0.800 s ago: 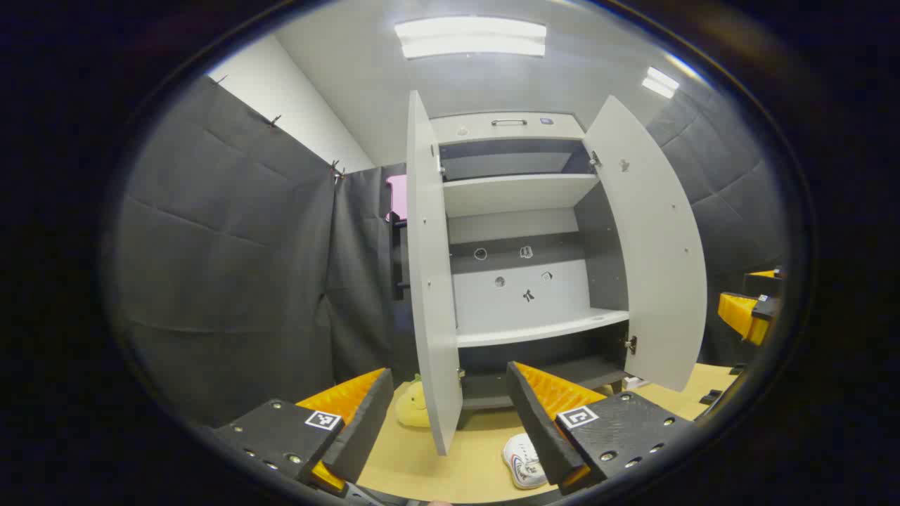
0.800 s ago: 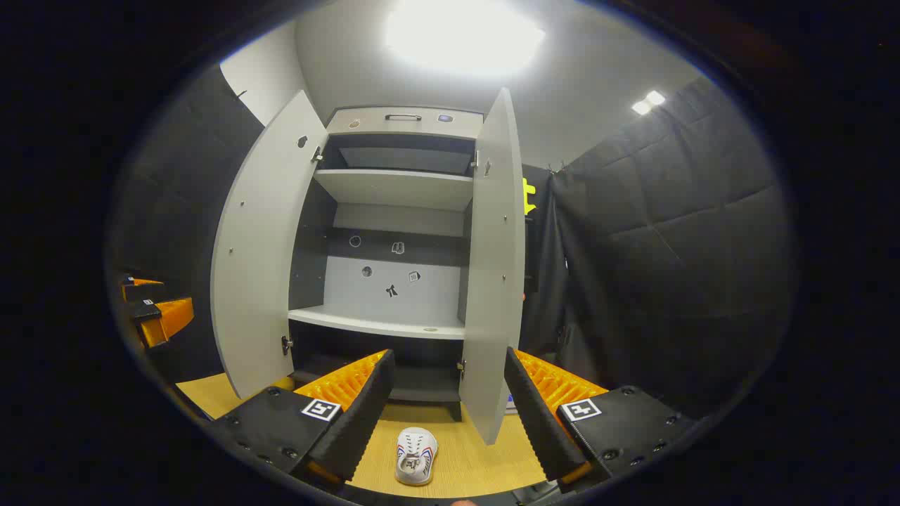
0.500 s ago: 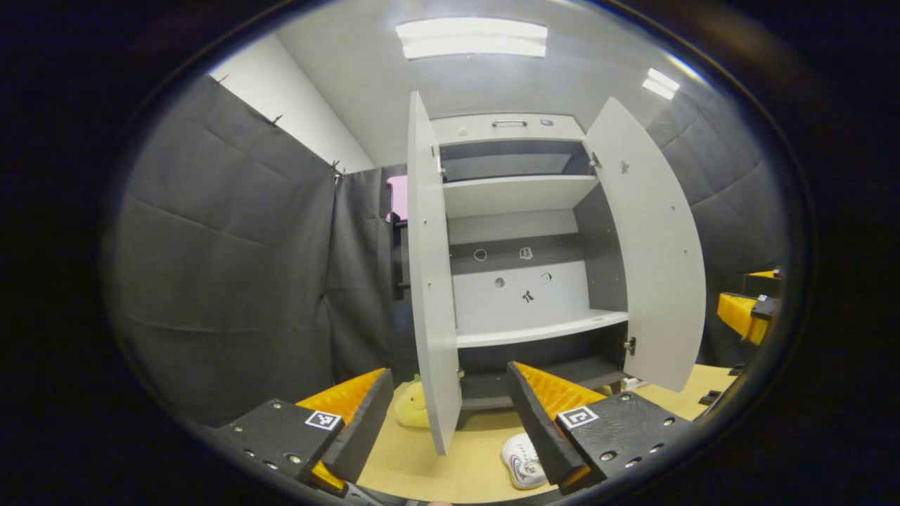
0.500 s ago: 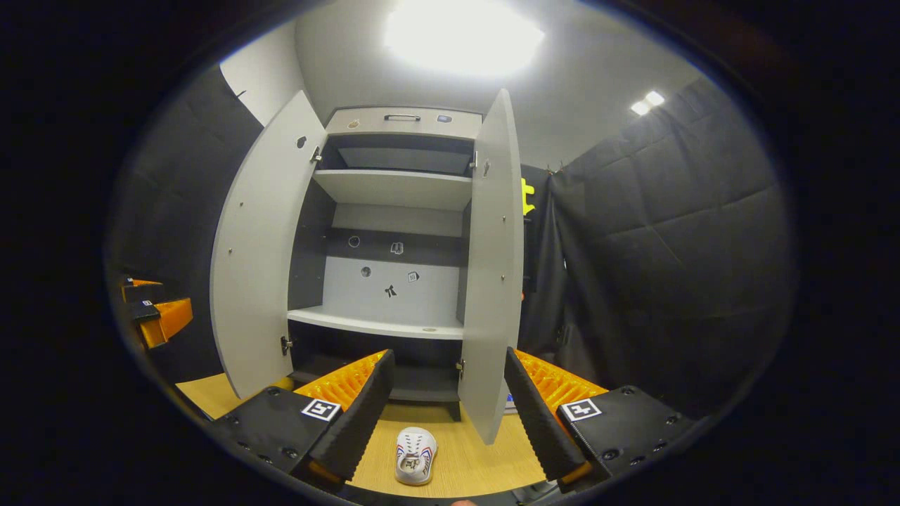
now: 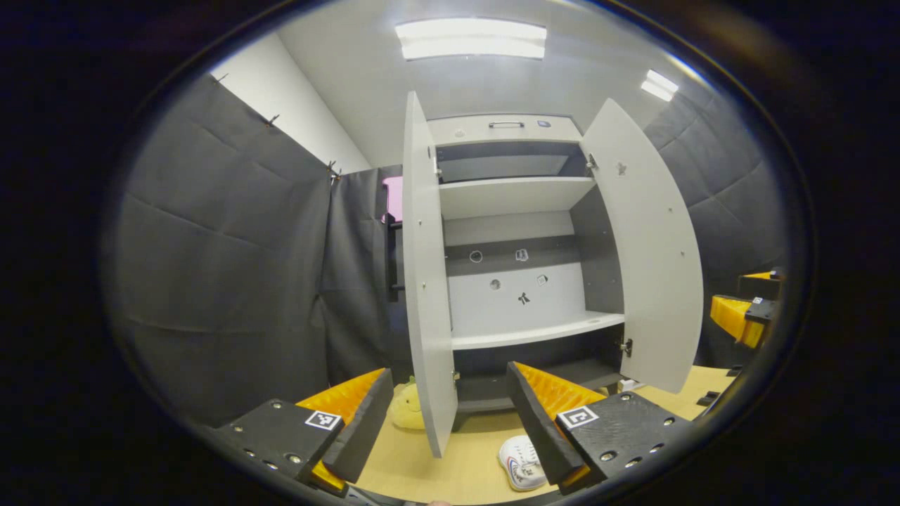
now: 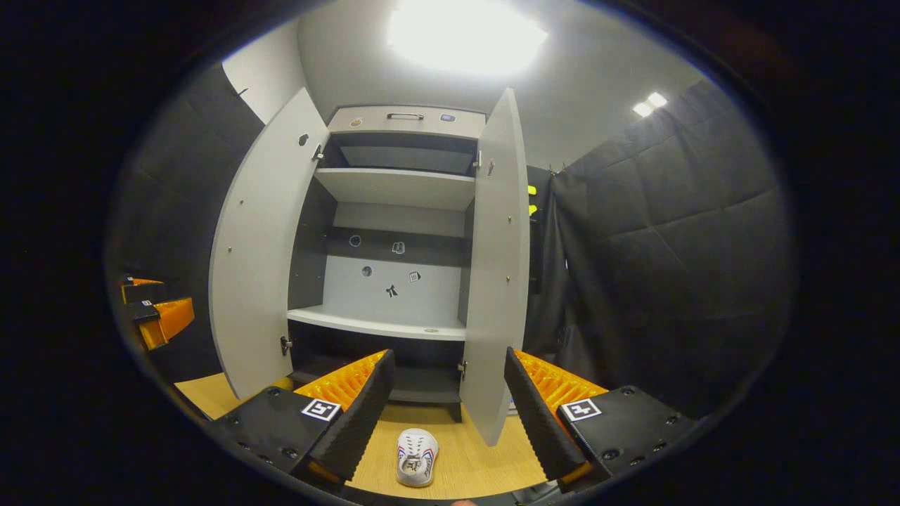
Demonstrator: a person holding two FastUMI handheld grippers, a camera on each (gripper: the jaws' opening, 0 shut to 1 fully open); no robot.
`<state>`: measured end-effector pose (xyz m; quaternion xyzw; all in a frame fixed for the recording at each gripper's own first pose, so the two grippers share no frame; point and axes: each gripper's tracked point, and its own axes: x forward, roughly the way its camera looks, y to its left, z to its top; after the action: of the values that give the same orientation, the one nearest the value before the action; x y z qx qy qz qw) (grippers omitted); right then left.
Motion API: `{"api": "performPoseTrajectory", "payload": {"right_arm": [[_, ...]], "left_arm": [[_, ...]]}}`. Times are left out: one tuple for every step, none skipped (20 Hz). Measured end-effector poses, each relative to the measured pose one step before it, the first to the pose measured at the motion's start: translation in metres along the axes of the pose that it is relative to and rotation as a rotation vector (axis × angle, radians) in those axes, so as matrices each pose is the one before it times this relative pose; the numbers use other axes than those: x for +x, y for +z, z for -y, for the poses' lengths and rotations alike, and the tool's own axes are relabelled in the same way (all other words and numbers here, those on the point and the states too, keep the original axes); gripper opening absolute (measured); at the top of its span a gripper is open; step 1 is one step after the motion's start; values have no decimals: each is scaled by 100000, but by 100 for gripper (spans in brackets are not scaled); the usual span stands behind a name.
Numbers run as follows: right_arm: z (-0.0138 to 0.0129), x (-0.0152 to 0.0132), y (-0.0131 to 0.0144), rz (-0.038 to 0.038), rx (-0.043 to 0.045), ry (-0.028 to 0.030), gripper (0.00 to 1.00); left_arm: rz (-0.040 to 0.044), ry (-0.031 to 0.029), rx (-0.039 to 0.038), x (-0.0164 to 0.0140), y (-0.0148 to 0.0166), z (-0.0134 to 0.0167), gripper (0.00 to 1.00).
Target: Grab one shoe with the right hand and put it into the shoe cabinet, grab the other shoe with the left hand and put it into the shoe cabinet; then close the right door with the right hand and the left door with the left hand.
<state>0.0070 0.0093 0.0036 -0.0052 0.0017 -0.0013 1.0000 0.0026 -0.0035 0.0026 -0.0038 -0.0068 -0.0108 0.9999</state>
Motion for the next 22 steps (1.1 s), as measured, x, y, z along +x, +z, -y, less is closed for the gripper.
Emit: {"api": "performPoseTrajectory", "payload": {"right_arm": [[-144, 167, -65, -584, -397, 149, 98], [-119, 324, -77, -533, -543, 9, 98], [-147, 341, -37, -372, -472, 265, 96], [-261, 276, -43, -349, -349, 455, 98], [-279, 419, -69, -753, -253, 668, 98], [-190, 536, -189, -820, -325, 791, 98], [-261, 618, -124, -464, -309, 873, 98], [-356, 665, -214, -854, -283, 788, 96], [-260, 744, -363, -1327, -61, 729, 98], [-236, 786, -500, -1499, 207, 931, 98], [-179, 849, -353, -1340, 326, 796, 98], [-130, 842, -536, -1496, 358, 832, 98], [-143, 813, -579, -1932, 305, 886, 98], [-136, 924, -692, -2091, 237, 1187, 98], [-151, 859, -700, -2213, 40, 1107, 98], [-148, 877, -775, -2516, -161, 1305, 98], [-146, 770, -720, -2427, -106, 1419, 98], [-209, 740, -912, -2850, -230, 1457, 98], [-119, 775, -780, -2882, -333, 1167, 98], [-87, 744, -932, -2465, -151, 956, 98], [-151, 809, -809, -2804, -20, 1054, 98], [-239, 811, -922, -2762, 147, 1248, 98]], "left_arm": [[-150, -165, -113, 176, 15, 25, 95], [-106, -130, -213, 148, -44, 53, 95], [-121, -170, -276, 194, 36, 65, 95], [-26, 18, -216, 281, -60, -21, 95], [154, 144, -157, 240, 57, -2, 95], [163, 150, -95, 161, 79, 89, 96], [124, 230, -26, 264, 75, 69, 95], [-125, 341, 97, 154, -49, 41, 95], [-391, 403, 111, 202, 7, -13, 95], [-39, 179, -67, 308, 45, 121, 95], [162, 115, 0, 207, 199, 119, 95], [198, 367, 273, 215, 114, 41, 95], [269, 381, 350, 117, 221, 39, 95], [322, 437, 439, 248, 67, 70, 95], [389, 507, 449, 99, 227, 48, 95], [98, 612, 394, 179, 5, 34, 95], [-121, 718, 372, 219, 33, 20, 95], [22, 648, 229, 189, 82, 65, 95], [205, 672, 207, 206, 153, 37, 95], [231, 594, 408, 141, 117, 17, 95], [184, 665, 699, 170, 132, 32, 95], [176, 596, 720, 236, 65, 4, 95]]}}
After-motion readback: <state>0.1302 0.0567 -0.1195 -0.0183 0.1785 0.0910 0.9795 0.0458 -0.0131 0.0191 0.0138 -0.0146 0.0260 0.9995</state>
